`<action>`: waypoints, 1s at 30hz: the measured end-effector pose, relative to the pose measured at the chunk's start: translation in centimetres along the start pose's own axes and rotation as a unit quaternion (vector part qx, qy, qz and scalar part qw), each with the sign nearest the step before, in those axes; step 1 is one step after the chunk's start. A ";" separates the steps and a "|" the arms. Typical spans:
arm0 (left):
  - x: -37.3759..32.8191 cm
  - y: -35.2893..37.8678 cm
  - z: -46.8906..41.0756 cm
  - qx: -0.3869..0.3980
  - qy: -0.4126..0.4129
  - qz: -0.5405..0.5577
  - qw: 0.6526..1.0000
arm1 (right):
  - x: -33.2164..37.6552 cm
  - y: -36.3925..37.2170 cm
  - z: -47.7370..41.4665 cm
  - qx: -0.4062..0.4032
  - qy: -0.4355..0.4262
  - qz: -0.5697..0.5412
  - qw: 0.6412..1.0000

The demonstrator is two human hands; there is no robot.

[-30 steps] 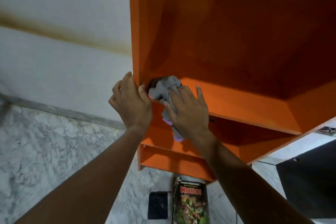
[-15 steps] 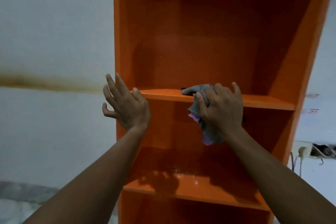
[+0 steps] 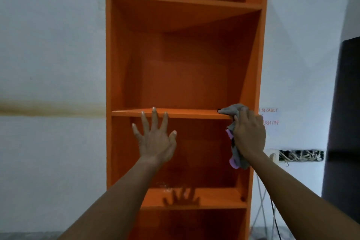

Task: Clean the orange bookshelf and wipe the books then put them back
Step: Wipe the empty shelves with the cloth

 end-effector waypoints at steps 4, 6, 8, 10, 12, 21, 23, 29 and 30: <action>-1.7 1.5 2.3 0.055 0.037 0.000 0.998 | -0.9 1.5 4.7 0.017 0.079 -0.216 0.973; -1.9 2.4 3.3 0.081 0.033 0.018 0.996 | -1.1 3.5 7.8 0.041 0.097 -0.279 0.954; -1.8 3.0 3.8 0.107 0.022 0.047 0.993 | -1.1 5.6 10.0 0.094 0.114 -0.319 0.936; -1.7 3.9 4.2 0.133 0.016 0.058 0.989 | -1.3 7.9 11.6 0.150 0.145 -0.331 0.920; -1.4 4.7 4.6 0.153 0.014 0.069 0.986 | -1.3 9.6 12.6 0.189 0.164 -0.333 0.909; 1.3 -1.2 2.9 -0.089 0.033 0.043 0.995 | 6.0 2.2 8.0 0.039 -0.008 -0.375 0.926; 2.5 -3.2 1.8 -0.130 0.014 0.050 0.990 | 8.7 -0.3 5.5 0.003 -0.063 -0.372 0.926; 6.8 -8.3 -1.6 -0.224 -0.091 0.116 0.963 | 15.2 -1.8 -3.4 0.024 -0.134 -0.348 0.928; 7.6 -8.8 -2.3 -0.231 -0.106 0.134 0.958 | 15.9 -1.6 -5.0 0.032 -0.133 -0.339 0.931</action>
Point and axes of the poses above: each hand's wrist, its own z-axis away from the middle knuckle, its own y-axis out of the palm, x = y × z, the point moved 9 cm from there along -z, towards the middle knuckle, and after that the axes turned 14 degrees about x, right-handed, at the moved point
